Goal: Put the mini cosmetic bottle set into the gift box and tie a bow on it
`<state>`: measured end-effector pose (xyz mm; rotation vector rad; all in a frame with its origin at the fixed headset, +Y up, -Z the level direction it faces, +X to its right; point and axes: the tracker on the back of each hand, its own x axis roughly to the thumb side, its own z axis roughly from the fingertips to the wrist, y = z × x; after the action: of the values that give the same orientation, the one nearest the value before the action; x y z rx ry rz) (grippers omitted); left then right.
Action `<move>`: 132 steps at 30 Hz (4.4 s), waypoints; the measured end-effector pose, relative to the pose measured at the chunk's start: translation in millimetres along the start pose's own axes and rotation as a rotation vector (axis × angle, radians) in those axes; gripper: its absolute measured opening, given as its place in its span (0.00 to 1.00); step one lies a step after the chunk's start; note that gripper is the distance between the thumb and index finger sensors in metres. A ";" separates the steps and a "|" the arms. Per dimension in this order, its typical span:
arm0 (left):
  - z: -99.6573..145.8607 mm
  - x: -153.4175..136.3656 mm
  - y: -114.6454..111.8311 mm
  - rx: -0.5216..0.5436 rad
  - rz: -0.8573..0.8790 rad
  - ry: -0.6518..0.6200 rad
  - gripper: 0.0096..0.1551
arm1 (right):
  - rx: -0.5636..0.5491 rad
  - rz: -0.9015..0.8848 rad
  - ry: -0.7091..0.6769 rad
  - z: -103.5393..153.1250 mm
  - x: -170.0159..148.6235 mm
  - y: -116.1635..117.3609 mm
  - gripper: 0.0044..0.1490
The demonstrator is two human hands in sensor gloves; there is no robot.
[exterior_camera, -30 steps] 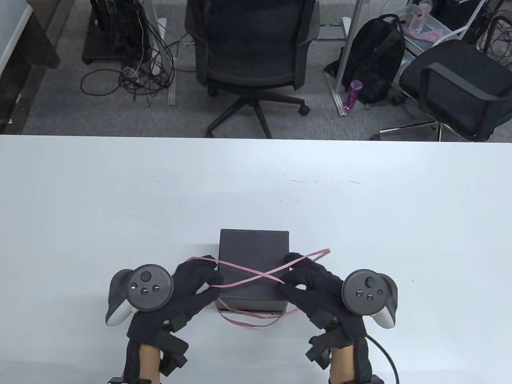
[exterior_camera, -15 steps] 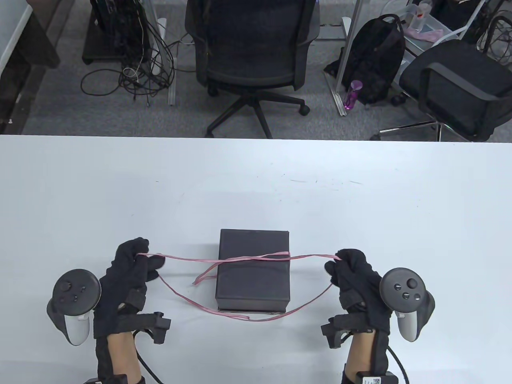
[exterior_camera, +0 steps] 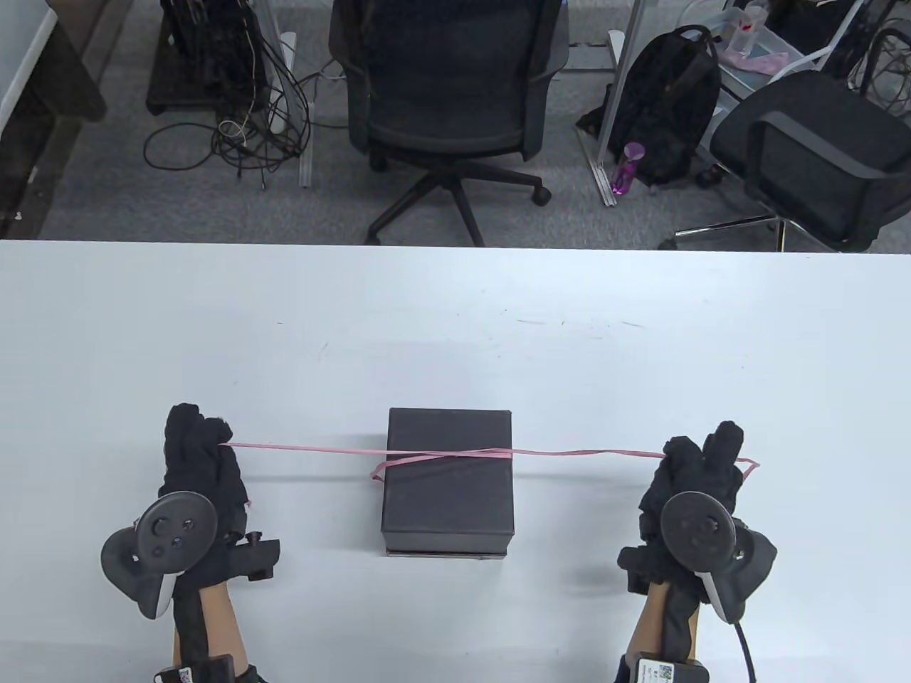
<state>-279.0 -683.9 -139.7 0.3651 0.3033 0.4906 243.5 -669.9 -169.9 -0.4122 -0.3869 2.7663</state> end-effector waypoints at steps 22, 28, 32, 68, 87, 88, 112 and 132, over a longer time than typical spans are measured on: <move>-9.2 -5.8 -27.9 -0.628 -0.089 0.186 0.41 | 0.285 -0.101 -0.083 3.6 36.1 14.2 0.37; -4.6 22.5 -14.4 -0.579 -0.069 0.070 0.37 | 0.351 -0.447 -0.309 11.2 67.5 45.8 0.37; -2.6 29.4 -16.7 -0.536 0.012 -0.014 0.39 | 0.402 -0.495 -0.359 16.9 80.3 65.6 0.38; 24.3 84.9 -63.4 -0.334 0.029 -0.443 0.23 | 0.284 -0.316 -0.478 35.9 106.2 26.0 0.26; -45.7 204.2 -95.5 -0.641 -0.356 -0.443 0.22 | 0.839 -0.394 -0.692 57.0 137.2 28.4 0.26; -47.1 202.5 -98.7 -0.663 -0.337 -0.424 0.23 | 0.838 -0.408 -0.677 55.0 134.3 27.6 0.26; 26.8 77.8 -64.7 -0.464 0.171 -0.219 0.24 | 0.426 -0.273 -0.506 38.3 117.3 37.0 0.25; 40.5 73.4 -102.0 -0.280 -0.267 -0.487 0.24 | 0.526 0.241 -0.479 45.4 125.8 77.0 0.26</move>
<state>-161.8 -741.1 -159.6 0.1580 -0.1884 0.1663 94.0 -706.5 -181.3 0.3579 0.3136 3.0263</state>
